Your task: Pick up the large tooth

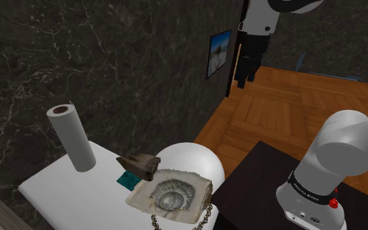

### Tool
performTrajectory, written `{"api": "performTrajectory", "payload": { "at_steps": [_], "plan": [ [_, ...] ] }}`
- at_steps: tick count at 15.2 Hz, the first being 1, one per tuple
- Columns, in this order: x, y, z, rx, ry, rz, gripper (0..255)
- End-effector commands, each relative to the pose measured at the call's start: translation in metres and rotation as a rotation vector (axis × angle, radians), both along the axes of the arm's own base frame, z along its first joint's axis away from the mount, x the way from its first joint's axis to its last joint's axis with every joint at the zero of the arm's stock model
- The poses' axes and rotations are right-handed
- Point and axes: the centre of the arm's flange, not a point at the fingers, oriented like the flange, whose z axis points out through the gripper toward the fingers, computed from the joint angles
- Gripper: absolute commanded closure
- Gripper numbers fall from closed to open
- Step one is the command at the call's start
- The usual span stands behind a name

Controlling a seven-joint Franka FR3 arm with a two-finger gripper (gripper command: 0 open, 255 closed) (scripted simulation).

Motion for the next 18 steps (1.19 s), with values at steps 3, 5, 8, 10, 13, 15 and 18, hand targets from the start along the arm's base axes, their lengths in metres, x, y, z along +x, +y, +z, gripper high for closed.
{"api": "performTrajectory", "payload": {
  "at_steps": [3,5,8,10,13,15,18],
  "plan": [
    [0.010,0.008,-0.019,0.060,0.017,-0.016,0],
    [0.019,0.018,-0.038,0.119,0.035,-0.032,0],
    [0.033,0.034,-0.065,0.209,0.061,-0.055,0],
    [0.042,0.045,-0.082,0.268,0.078,-0.071,0],
    [0.055,0.065,-0.107,0.357,0.104,-0.095,0],
    [0.064,0.078,-0.123,0.417,0.122,-0.111,0],
    [0.077,0.101,-0.146,0.506,0.148,-0.134,0]
  ]
}}
